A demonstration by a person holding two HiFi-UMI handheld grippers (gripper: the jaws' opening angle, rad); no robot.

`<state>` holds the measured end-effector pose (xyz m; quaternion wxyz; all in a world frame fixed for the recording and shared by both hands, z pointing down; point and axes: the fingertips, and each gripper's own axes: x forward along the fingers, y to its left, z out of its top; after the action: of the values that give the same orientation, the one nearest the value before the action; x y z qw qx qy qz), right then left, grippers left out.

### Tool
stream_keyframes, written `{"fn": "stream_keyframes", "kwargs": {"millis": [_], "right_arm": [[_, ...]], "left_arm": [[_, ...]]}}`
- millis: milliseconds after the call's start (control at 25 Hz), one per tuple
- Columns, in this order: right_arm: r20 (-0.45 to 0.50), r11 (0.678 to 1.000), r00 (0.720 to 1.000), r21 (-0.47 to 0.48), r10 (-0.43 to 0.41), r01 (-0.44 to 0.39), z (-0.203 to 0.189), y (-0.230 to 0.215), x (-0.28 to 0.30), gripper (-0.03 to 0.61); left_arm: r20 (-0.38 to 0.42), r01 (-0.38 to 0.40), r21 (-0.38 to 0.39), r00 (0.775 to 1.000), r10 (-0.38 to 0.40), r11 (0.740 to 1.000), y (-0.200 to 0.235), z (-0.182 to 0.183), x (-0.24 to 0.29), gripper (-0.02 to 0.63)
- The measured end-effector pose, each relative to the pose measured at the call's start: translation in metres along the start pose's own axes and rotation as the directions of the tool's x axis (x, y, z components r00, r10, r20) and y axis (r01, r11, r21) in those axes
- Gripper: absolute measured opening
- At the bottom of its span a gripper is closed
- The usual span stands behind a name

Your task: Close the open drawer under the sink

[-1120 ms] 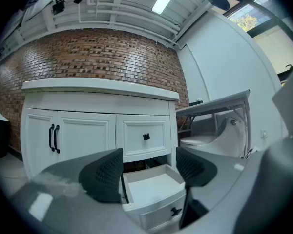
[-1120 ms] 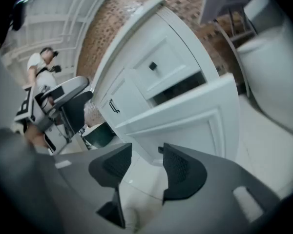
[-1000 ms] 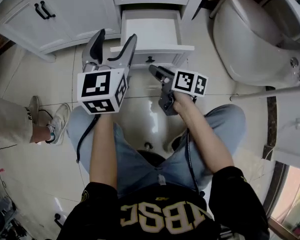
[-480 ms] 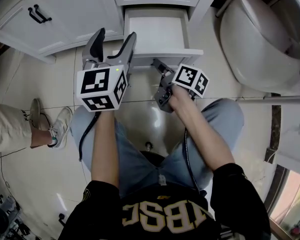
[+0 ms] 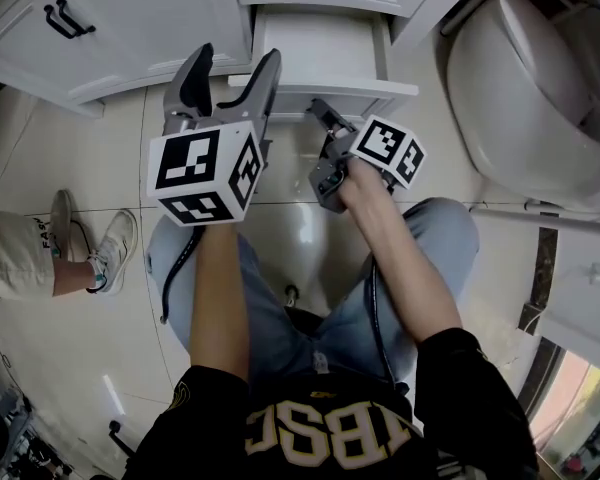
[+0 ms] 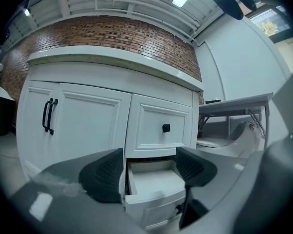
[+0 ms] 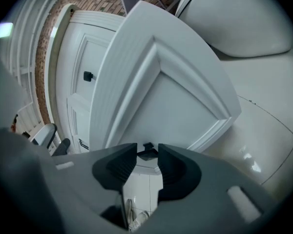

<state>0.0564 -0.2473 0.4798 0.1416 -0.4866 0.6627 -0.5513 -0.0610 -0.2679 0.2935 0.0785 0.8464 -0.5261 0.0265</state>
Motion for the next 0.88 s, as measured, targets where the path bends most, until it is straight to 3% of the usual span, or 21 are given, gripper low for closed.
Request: {"fn": "stream_keyframes", "kwargs": {"millis": [280, 880], "right_arm": [[0.015, 1.0, 1.0, 0.005, 0.015, -0.015, 0.017, 0.0, 0.017, 0.141], [0.081, 0.992, 0.99, -0.059, 0.117, -0.112, 0.074, 0.003, 0.078, 0.149]], "left_arm": [[-0.024, 0.023, -0.003, 0.999, -0.023, 1.0, -0.007, -0.009, 0.013, 0.344], [-0.055, -0.043, 0.061, 0.997, 0.046, 0.997, 0.026, -0.027, 0.037, 0.344]]}}
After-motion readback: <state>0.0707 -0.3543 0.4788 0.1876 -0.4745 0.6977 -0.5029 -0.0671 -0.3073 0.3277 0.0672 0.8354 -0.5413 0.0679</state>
